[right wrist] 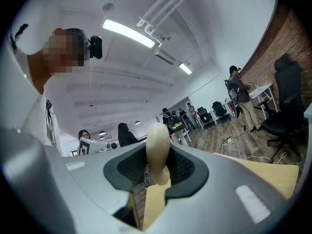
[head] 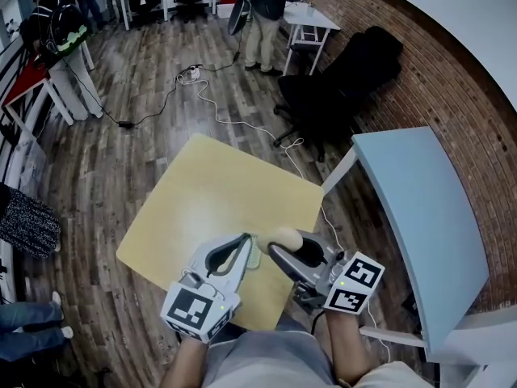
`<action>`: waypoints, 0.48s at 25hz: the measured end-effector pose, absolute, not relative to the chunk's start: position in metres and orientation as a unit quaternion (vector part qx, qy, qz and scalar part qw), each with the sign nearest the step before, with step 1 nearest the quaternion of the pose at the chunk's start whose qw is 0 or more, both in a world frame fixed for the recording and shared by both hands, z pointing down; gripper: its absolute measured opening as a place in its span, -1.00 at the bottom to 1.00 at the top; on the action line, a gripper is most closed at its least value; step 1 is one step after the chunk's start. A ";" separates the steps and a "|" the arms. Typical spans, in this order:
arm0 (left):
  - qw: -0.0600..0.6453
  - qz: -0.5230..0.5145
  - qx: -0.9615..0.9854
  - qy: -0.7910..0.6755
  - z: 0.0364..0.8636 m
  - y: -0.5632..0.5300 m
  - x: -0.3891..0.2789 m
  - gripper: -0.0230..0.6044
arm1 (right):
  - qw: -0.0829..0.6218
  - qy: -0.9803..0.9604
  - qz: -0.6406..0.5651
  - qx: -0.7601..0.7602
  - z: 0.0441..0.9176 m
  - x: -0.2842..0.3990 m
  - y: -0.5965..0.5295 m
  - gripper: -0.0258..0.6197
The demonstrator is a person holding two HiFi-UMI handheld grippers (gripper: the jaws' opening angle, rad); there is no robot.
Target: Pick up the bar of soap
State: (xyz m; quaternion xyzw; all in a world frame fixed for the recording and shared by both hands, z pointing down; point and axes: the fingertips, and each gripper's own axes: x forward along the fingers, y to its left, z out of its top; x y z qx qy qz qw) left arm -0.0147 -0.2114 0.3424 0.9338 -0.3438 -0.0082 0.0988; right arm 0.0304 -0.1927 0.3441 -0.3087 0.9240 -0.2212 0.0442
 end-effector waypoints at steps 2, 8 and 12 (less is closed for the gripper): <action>0.100 -0.008 0.934 -0.344 0.343 -0.210 -0.015 -0.92 | 0.045 0.924 -0.223 -0.309 0.344 0.030 -0.192 -0.57; 0.105 -0.008 0.936 -0.337 0.346 -0.209 -0.014 -0.92 | 0.043 0.926 -0.220 -0.305 0.343 0.028 -0.190 -0.57; 0.099 0.001 0.936 -0.337 0.351 -0.210 -0.014 -0.92 | 0.043 0.925 -0.223 -0.306 0.344 0.029 -0.190 -0.57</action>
